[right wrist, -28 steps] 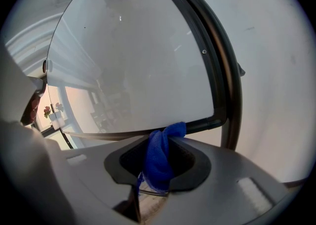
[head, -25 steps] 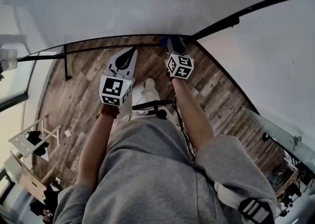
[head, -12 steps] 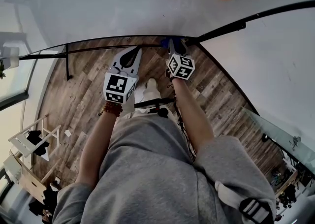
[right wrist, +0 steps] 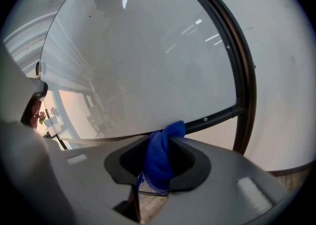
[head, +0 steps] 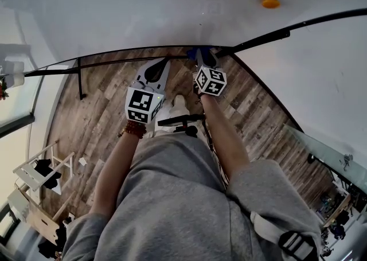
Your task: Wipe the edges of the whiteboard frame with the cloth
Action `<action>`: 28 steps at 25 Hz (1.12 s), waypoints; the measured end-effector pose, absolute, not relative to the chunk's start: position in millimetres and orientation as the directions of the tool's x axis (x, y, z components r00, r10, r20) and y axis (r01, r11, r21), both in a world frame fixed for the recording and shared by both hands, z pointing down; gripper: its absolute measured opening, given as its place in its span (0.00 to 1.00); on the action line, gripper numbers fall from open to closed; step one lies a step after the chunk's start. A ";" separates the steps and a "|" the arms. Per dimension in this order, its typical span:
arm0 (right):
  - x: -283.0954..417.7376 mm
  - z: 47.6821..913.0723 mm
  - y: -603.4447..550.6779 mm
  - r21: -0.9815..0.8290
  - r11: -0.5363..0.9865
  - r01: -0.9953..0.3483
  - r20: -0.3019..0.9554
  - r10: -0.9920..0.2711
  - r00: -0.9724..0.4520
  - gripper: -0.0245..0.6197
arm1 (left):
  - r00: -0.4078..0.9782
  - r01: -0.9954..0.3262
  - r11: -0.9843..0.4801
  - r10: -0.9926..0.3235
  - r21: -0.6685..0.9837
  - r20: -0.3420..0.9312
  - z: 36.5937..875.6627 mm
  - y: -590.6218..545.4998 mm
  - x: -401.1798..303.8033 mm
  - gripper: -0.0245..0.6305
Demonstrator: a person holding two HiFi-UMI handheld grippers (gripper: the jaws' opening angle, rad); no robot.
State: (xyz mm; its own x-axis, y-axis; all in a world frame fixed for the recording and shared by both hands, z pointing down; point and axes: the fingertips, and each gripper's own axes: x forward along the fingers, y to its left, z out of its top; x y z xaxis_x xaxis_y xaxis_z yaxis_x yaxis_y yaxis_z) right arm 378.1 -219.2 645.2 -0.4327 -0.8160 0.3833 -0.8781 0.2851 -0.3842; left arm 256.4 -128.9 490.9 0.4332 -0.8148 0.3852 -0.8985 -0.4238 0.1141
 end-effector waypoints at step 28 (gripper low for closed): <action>322.7 649.6 -210.7 -0.509 0.054 -0.859 0.366 -0.890 -0.272 0.21 | 0.605 -0.783 -0.602 -0.680 0.155 0.414 496.6 -109.7 158.1 0.05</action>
